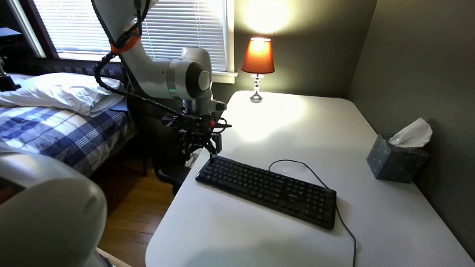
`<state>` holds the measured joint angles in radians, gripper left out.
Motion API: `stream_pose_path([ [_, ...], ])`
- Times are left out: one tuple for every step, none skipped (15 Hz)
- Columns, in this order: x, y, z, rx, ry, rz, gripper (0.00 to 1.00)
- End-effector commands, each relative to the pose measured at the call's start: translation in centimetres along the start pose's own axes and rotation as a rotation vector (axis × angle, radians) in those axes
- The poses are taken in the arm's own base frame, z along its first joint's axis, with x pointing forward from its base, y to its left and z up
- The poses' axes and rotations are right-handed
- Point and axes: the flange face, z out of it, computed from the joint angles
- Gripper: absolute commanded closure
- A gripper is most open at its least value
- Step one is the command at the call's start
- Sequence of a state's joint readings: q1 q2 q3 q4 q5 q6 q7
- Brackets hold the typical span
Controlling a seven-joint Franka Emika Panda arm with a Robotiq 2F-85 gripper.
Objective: Press the far left control key on the keyboard
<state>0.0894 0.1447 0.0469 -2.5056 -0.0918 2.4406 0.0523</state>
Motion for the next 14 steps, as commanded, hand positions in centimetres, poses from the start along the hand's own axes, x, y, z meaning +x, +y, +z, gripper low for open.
stream_pose_path([
  [-1.9, 0.0, -1.5, -0.018, 0.073, 0.021, 0.0],
  [-2.1, 0.0, -1.9, -0.019, 0.085, 0.025, 0.0],
  [-2.3, 0.0, -2.3, -0.02, 0.1, 0.027, 0.0],
  [-2.6, -0.1, -2.7, -0.023, 0.115, 0.031, 0.0],
  [-2.8, -0.1, -3.1, -0.024, 0.129, 0.036, 0.0],
  [-3.1, -0.1, -3.4, -0.027, 0.145, 0.037, 0.0],
  [-3.5, -0.1, -3.8, -0.028, 0.162, 0.04, 0.0],
  [-1.8, 0.1, -3.3, -0.012, 0.119, 0.029, 0.0],
  [-2.1, 0.1, -3.7, -0.013, 0.132, 0.031, 0.0],
  [-2.4, 0.1, -3.8, -0.014, 0.137, 0.032, 0.0],
  [-2.5, 0.1, -4.0, -0.014, 0.14, 0.032, 0.0],
  [-2.6, 0.1, -4.0, -0.015, 0.142, 0.032, 0.0],
  [-2.7, 0.1, -4.0, -0.015, 0.142, 0.033, 0.0],
  [-2.8, 0.1, -4.0, -0.015, 0.142, 0.032, 0.0],
])
